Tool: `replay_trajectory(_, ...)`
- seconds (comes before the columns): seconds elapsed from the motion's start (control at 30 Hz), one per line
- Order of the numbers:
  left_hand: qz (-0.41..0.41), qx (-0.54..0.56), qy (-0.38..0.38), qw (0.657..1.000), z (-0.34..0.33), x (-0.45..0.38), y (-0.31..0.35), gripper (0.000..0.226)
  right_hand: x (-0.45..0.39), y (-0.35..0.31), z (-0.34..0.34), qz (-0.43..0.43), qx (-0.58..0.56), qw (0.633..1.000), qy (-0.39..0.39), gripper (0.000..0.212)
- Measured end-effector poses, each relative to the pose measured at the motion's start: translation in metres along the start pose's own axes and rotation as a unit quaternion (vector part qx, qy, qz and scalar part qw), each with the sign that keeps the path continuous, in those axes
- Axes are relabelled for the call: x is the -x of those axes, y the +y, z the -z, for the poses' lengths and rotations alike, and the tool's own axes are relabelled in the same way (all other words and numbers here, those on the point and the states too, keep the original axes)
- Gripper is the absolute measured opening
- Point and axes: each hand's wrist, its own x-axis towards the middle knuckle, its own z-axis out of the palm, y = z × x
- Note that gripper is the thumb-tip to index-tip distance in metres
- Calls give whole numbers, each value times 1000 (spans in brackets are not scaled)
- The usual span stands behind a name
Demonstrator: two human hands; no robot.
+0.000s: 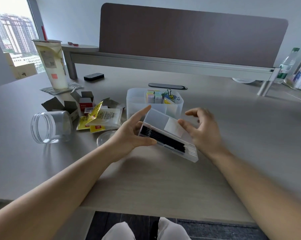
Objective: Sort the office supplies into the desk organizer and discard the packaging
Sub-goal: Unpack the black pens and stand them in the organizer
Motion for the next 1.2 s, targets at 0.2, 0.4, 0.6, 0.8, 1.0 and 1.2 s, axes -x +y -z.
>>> replay_trajectory(0.2, -10, -45, 17, 999, 0, -1, -1, 86, 17, -12, 15, 105, 14, 993, -45, 39)
replay_trajectory(0.4, -12, -65, 10, 998, -1, 0, -3, 87, 27, -16, 2, 87, -6, 977, -197, 36)
replay_trajectory(0.6, -15, -71, 14, 997, 0, 0, -5, 87, 27, -15, 0, 85, 15, 981, -174, 29)
replay_trajectory(0.8, -20, -62, 19, 998, -1, 1, -3, 84, 30, -14, 0, 69, 15, 984, -161, 24)
replay_trajectory(1.0, 4, 30, -15, 999, 4, 0, -4, 71, 28, -14, 0, 64, 10, 979, -191, 25)
replay_trajectory(1.2, 6, 6, -31, 999, 10, -2, -6, 76, 26, -12, -3, 85, 46, 977, -193, 30)
